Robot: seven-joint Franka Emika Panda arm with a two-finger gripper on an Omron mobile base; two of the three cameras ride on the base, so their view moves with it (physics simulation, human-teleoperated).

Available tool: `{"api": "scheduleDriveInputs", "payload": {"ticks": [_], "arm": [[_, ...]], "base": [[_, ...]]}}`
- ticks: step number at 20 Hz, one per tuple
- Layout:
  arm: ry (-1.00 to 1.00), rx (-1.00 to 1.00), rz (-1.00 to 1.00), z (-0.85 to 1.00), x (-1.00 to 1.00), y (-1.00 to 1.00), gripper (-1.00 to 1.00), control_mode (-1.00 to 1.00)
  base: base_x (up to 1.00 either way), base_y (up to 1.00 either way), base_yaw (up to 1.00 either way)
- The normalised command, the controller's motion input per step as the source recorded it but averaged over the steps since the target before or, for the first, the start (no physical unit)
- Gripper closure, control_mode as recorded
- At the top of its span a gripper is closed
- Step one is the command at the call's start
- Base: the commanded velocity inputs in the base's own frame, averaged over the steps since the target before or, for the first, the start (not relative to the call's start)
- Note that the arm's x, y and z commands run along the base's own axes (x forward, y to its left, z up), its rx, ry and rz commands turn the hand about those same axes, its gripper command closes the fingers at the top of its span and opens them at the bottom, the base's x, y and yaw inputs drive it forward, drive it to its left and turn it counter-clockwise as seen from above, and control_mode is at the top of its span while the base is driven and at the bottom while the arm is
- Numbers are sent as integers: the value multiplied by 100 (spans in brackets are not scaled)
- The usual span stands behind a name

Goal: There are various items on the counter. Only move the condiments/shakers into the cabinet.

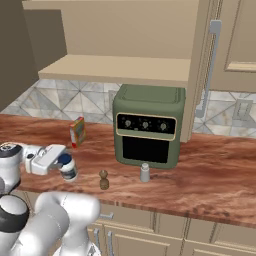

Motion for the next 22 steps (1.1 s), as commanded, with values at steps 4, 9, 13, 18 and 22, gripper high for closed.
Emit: {"api": "scheduleDriveInputs", "payload": {"ticks": [4, 9, 13, 18, 22], "arm": [[17, -3, 35, 80, -9, 17, 100, -100], [27, -9, 42, 65, -12, 0, 100, -100], [34, -9, 43, 64, -11, 0, 100, -100], [39, -6, 42, 71, -1, 0, 100, -100], [39, 0, 45, 67, 0, 0, 100, -100]], "base": [[0, 0, 0], [0, 0, 0], [0, 0, 0], [0, 0, 0], [0, 0, 0]]}}
